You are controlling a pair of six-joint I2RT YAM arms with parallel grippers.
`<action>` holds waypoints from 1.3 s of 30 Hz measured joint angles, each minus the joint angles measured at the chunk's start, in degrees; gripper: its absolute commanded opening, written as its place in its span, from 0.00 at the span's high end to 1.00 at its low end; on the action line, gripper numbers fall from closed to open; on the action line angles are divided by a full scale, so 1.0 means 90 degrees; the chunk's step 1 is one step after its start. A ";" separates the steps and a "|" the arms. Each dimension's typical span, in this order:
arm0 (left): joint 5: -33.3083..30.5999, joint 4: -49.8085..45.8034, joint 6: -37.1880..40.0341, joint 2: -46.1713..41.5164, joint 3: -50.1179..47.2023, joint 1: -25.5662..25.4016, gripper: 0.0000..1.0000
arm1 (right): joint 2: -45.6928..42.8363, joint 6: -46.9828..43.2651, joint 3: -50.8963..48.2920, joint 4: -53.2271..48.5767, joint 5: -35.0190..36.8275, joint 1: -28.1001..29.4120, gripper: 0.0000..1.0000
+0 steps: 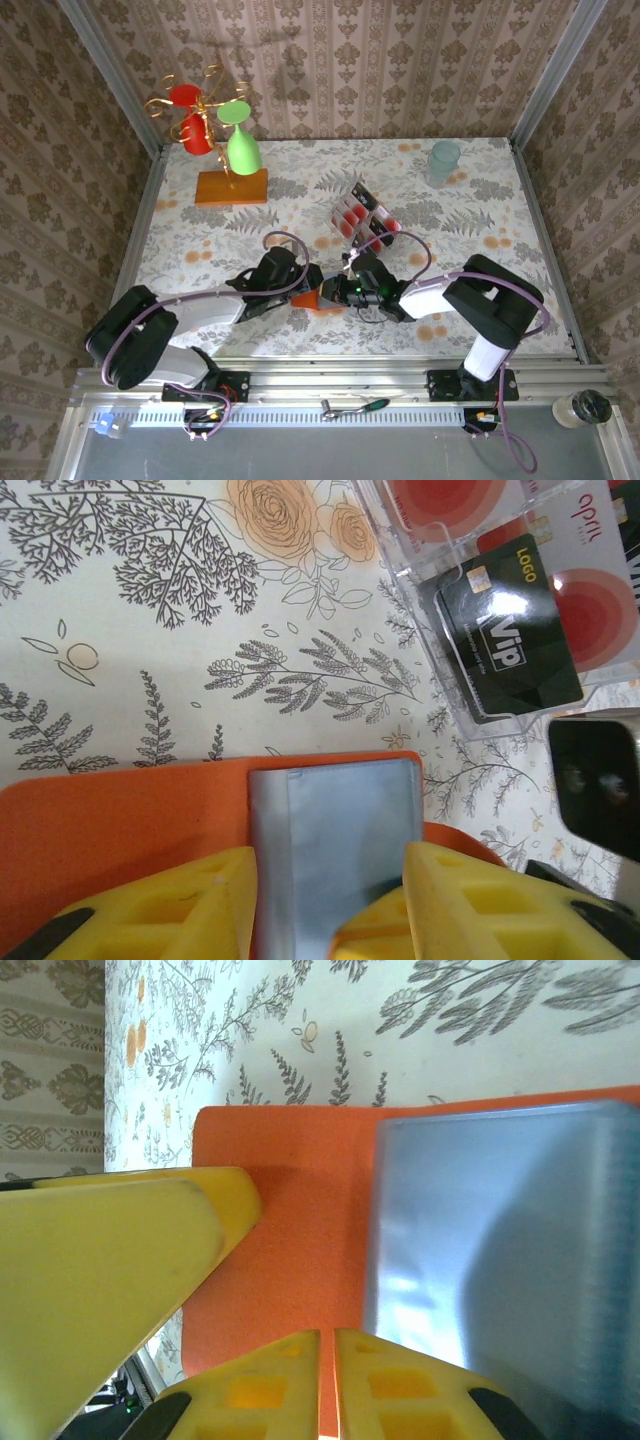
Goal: Put the credit cards into the card holder
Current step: Open the card holder at the bottom-center of the table, then move the storage box to the center of the table.
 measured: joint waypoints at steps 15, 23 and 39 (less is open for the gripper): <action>0.0049 -0.0284 0.1069 0.0495 0.0289 -0.0138 0.65 | -0.0245 -0.0092 -0.0408 -0.0257 0.0075 -0.0379 0.91; -0.0070 -0.1052 0.1902 0.0937 0.0928 -0.0517 0.68 | -0.0559 -0.0318 -0.0379 -0.0697 0.0058 -0.0682 0.88; -0.0257 -0.1299 0.2419 0.1282 0.1222 -0.0644 0.72 | -0.0216 -0.1452 0.1404 -0.2157 -0.0202 -0.1530 0.87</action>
